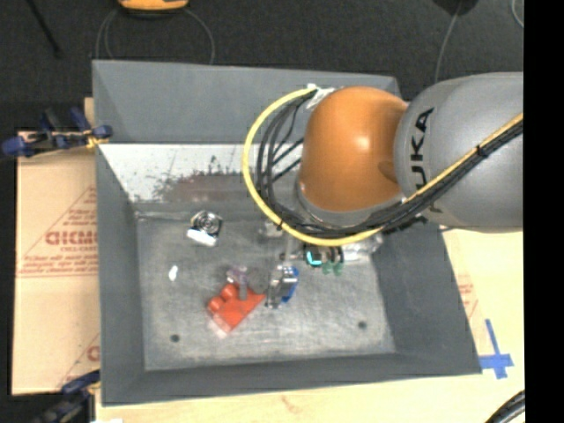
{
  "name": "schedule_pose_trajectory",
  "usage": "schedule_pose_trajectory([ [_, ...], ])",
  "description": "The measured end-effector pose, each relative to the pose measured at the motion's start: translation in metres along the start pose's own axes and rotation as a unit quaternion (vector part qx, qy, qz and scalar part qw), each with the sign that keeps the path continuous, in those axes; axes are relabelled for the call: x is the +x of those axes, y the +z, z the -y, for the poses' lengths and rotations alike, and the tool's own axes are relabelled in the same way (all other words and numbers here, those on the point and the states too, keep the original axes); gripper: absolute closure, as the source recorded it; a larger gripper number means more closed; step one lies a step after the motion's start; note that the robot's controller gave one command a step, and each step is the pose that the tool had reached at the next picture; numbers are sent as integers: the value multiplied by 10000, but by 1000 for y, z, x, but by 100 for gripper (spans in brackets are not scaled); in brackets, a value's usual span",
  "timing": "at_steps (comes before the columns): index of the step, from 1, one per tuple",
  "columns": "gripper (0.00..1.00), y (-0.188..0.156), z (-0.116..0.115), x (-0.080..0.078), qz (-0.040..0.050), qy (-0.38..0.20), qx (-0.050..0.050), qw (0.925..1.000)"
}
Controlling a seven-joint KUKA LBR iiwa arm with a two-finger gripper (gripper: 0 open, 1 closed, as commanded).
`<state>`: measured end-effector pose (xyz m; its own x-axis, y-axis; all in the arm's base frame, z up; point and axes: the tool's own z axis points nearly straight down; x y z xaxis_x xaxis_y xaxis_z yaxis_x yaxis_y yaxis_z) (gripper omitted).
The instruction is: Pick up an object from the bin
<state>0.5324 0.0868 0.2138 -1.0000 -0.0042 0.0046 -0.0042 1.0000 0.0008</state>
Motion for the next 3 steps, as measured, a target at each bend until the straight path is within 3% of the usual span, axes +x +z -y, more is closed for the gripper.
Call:
schedule_pose_trajectory([
  [1,0,141,-17,-9,76,-1796,9,9837],
  [2,0,112,-22,-14,55,-2017,11,9794],
  [3,0,92,-37,-34,61,-2547,10,9670],
])
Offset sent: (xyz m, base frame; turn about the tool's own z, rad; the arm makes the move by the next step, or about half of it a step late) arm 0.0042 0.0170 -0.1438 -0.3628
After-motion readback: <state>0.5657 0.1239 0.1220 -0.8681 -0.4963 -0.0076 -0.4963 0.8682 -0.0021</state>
